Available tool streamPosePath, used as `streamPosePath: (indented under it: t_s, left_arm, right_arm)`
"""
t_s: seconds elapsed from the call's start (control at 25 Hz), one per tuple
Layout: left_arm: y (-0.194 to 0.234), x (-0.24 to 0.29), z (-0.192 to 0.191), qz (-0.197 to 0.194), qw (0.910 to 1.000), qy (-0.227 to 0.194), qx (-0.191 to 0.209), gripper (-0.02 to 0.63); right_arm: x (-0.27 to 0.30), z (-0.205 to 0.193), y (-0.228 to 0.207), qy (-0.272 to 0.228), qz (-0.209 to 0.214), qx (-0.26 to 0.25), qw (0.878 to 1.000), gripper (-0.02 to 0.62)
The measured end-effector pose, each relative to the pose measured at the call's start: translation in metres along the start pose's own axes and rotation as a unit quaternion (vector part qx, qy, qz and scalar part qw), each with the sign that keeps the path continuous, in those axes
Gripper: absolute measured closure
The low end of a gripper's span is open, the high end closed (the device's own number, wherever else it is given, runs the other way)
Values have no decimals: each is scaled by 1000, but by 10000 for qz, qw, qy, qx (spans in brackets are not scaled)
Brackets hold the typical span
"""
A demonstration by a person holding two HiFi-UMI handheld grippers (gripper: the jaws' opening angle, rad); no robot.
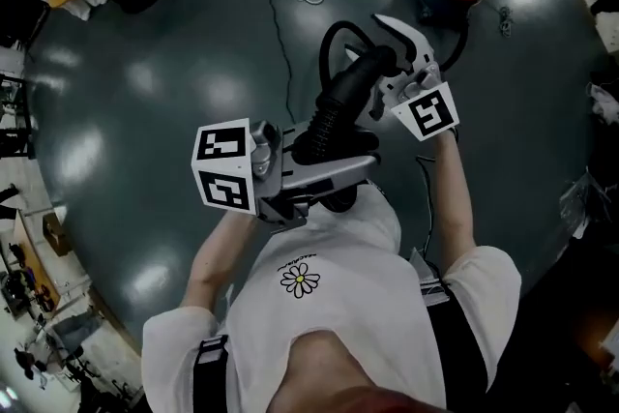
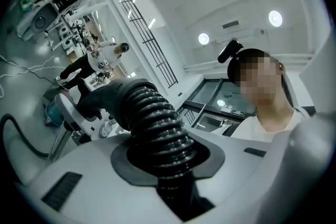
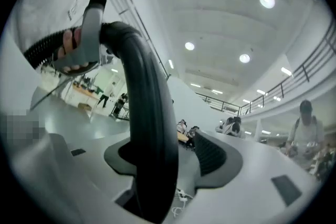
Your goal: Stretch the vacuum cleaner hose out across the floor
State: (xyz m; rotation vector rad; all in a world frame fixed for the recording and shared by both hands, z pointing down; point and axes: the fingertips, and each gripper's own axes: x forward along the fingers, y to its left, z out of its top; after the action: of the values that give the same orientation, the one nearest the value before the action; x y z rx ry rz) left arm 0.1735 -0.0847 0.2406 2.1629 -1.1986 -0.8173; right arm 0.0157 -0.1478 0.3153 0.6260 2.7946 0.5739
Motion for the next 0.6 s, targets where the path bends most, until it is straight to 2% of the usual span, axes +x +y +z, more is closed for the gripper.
streamPosePath:
  t_s: [0.04,0.08,0.2,0.32,0.44,0.48,0.6]
  left_arm:
    - [-3,-21,15,-82,9999,87,-53,509]
    - [-9,-43,27,-173,9996,200,-76,509]
    - [-24,-112,63,-483,9971,590,-17,509]
    - [-24,-173,77,-738,9923,954,265,509]
    - [-23,-241,87,-1063,9850,1250,535,508]
    - [-27,-269,93,-1230,9820,1309,594,508]
    - [-64,-364,124,-1834,9722,1303,645,502]
  right_arm:
    - [22,5,5,-180,-53,333,9993,330]
    - [45,7,14,-145,-40,455,9989,328]
    - [112,6,38,280,-100,543,9981,328]
    - [152,-26,51,786,-551,901,9913,330]
    - [183,-54,66,777,-1338,1678,9736,328]
    - [196,-61,78,972,-1606,1686,9676,330]
    - [228,-86,143,2041,-2190,1337,9447,330]
